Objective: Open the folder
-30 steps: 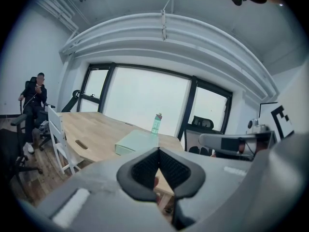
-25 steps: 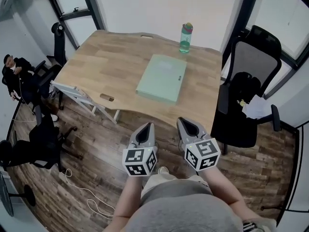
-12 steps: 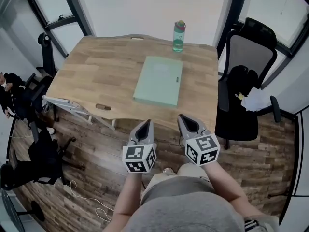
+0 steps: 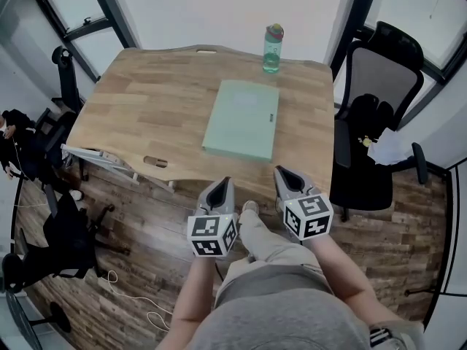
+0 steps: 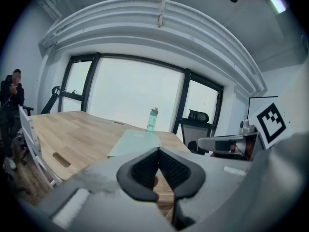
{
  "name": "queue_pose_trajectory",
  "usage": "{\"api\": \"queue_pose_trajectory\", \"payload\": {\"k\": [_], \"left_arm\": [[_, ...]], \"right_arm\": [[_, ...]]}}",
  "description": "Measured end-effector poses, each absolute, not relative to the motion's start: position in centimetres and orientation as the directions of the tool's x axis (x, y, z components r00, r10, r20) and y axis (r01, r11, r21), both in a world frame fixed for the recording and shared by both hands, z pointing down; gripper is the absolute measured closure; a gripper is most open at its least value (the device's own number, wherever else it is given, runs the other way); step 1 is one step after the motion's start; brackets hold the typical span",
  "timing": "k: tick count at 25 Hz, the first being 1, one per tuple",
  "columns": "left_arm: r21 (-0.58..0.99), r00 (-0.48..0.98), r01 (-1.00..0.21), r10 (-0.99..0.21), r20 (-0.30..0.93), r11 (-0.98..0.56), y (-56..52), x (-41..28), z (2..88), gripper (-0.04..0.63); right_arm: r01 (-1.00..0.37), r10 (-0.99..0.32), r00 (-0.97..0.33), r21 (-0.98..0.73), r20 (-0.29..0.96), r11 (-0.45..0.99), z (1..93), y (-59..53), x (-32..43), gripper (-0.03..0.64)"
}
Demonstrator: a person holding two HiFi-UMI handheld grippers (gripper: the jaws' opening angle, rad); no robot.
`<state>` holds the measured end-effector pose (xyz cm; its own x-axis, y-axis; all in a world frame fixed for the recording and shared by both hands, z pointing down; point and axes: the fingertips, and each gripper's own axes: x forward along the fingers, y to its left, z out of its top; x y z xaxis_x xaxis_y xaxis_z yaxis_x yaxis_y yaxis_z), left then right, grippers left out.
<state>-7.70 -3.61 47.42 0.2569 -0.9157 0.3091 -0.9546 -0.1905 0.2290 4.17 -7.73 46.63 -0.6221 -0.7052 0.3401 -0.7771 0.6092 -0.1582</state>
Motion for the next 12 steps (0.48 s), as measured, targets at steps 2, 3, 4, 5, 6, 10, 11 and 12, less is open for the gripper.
{"api": "queue_pose_trajectory", "payload": {"k": [2, 3, 4, 5, 6, 10, 11, 12], "left_arm": [[0.224, 0.256, -0.956, -0.913, 0.317, -0.190, -4.3, -8.2, 47.9, 0.595], [0.222, 0.256, -0.956, -0.912, 0.321, -0.191, -4.7, -8.4, 48.1, 0.595], [0.220, 0.257, -0.957, -0.910, 0.326, -0.192, -5.1, -8.6, 48.3, 0.595], [0.218, 0.259, -0.957, -0.908, 0.330, -0.194, -5.6, -8.8, 48.5, 0.595], [0.216, 0.262, -0.956, -0.906, 0.333, -0.197, -6.1, -9.0, 48.7, 0.595], [0.208, 0.280, -0.953, -0.896, 0.344, -0.218, -8.2, -9.8, 49.6, 0.595], [0.209, 0.285, -0.952, -0.893, 0.349, -0.222, -8.7, -10.0, 49.9, 0.595], [0.209, 0.289, -0.951, -0.890, 0.353, -0.227, -9.3, -10.2, 50.1, 0.595]], "right_arm": [[-0.783, -0.708, -0.614, -0.156, 0.348, 0.602, 47.3, -8.8, 4.0, 0.617], [-0.786, -0.710, -0.610, -0.156, 0.351, 0.598, 47.6, -9.4, 4.0, 0.617], [-0.790, -0.713, -0.605, -0.157, 0.355, 0.593, 48.0, -10.0, 3.9, 0.617], [-0.795, -0.716, -0.599, -0.157, 0.359, 0.586, 48.4, -10.7, 3.9, 0.617], [-0.800, -0.719, -0.592, -0.158, 0.363, 0.579, 48.7, -11.4, 4.0, 0.617], [-0.818, -0.728, -0.568, -0.167, 0.383, 0.550, 50.3, -13.8, 3.8, 0.617], [-0.822, -0.729, -0.563, -0.168, 0.390, 0.545, 50.6, -14.3, 3.7, 0.617], [-0.825, -0.729, -0.558, -0.167, 0.396, 0.540, 51.0, -14.7, 3.6, 0.617]]}}
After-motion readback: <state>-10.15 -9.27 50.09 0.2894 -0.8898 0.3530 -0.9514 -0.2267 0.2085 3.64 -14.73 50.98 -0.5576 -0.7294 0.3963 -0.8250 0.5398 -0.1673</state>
